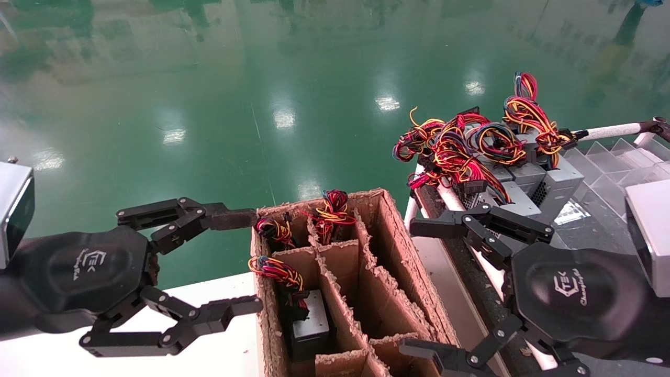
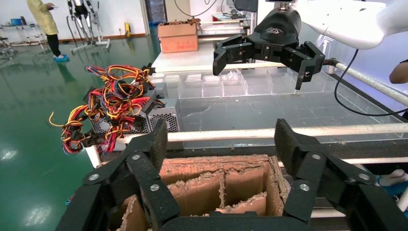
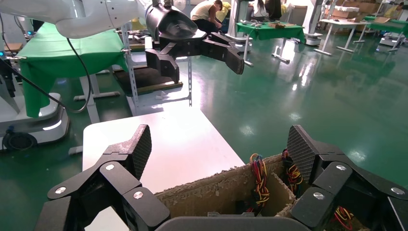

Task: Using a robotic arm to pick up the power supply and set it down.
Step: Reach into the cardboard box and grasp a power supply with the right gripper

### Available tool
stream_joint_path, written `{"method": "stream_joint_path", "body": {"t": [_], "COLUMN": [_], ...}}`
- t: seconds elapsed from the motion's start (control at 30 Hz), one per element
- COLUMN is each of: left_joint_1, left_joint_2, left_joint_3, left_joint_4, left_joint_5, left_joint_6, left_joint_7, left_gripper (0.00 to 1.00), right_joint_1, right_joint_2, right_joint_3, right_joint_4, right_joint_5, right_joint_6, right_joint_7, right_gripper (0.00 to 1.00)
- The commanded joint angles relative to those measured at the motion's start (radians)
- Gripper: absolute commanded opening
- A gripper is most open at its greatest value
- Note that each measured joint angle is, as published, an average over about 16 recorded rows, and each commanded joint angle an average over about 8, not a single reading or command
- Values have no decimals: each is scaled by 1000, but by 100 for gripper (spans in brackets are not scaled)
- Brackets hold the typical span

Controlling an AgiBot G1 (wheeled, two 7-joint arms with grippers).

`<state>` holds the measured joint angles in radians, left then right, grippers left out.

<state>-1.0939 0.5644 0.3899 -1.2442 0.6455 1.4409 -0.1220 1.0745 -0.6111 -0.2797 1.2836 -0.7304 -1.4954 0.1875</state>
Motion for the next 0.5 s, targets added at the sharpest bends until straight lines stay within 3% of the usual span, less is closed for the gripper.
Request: {"method": "stream_joint_path", "body": {"t": [0.03,0.5], "left_joint_1": [0,0], "left_joint_2": [0,0], "left_joint_3": [0,0], "left_joint_4": [0,0], "left_joint_5": [0,0], "left_joint_6": [0,0], "left_joint_7": [0,0], "left_gripper": [100,100], "right_joint_1": [0,-1], "right_joint_2": [0,0], "right_joint_3": [0,-1], "right_joint_4": [0,-2], "right_joint_5": [0,-3], "right_joint_6": [0,2], "right_joint_7": [0,0], "right_gripper": [100,100]}}
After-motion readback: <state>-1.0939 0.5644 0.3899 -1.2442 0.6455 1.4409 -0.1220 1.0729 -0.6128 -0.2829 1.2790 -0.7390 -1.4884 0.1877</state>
